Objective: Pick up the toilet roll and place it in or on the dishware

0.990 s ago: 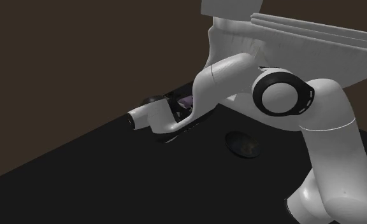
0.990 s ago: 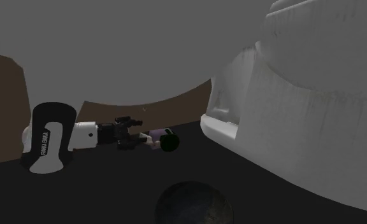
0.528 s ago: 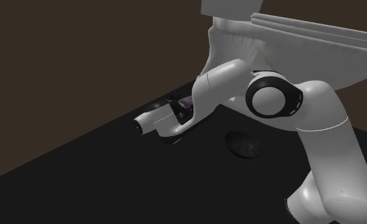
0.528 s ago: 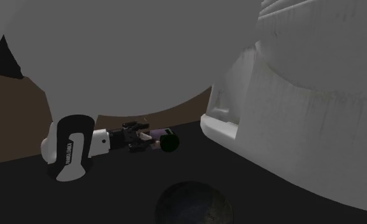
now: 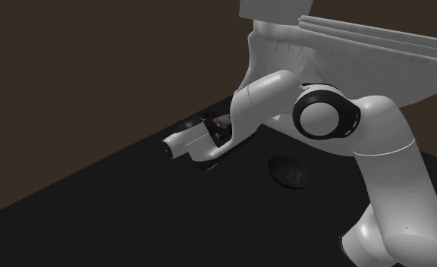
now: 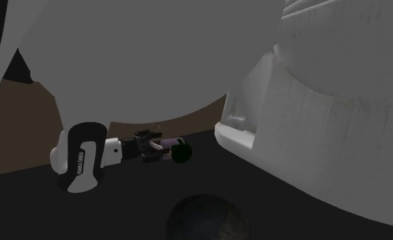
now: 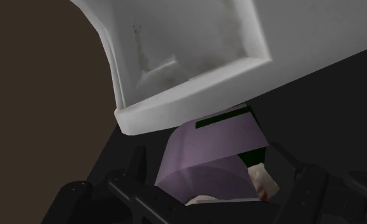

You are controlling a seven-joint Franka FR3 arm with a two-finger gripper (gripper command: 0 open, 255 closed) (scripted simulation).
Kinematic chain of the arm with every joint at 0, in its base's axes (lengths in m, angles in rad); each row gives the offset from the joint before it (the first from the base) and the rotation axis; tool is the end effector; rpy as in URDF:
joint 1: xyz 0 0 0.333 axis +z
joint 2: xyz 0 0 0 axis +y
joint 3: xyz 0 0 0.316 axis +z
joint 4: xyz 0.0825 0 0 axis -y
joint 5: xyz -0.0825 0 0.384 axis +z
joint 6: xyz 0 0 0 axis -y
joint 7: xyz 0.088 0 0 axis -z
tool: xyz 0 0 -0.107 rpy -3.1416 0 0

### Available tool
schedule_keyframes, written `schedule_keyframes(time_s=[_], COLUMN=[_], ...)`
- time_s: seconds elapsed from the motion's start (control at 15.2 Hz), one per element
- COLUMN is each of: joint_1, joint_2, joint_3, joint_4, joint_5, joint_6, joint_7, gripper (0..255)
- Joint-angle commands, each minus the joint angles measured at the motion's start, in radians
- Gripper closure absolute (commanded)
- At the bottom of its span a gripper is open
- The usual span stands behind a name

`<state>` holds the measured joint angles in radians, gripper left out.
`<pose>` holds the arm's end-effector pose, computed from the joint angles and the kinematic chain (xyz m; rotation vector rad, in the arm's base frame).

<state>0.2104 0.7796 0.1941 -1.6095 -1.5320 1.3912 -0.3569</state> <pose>0.6443 0.1221 0.2140 1.2771 1.0537 -0.7581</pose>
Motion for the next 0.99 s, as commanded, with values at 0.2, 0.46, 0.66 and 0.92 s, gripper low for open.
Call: schedule_keyframes(time_s=[0.2,0.46,0.66,0.92], joint_1=[0.000,0.000,0.000,-0.003], joint_2=[0.000,0.000,0.000,-0.041], joint_3=[0.000,0.000,0.000,0.003], joint_4=[-0.001,-0.001,0.000,-0.016], joint_5=[0.000,0.000,0.000,0.002], joint_6=[0.000,0.000,0.000,-0.002], joint_7=[0.000,0.001,0.000,-0.025], gripper=[255,255,255,255])
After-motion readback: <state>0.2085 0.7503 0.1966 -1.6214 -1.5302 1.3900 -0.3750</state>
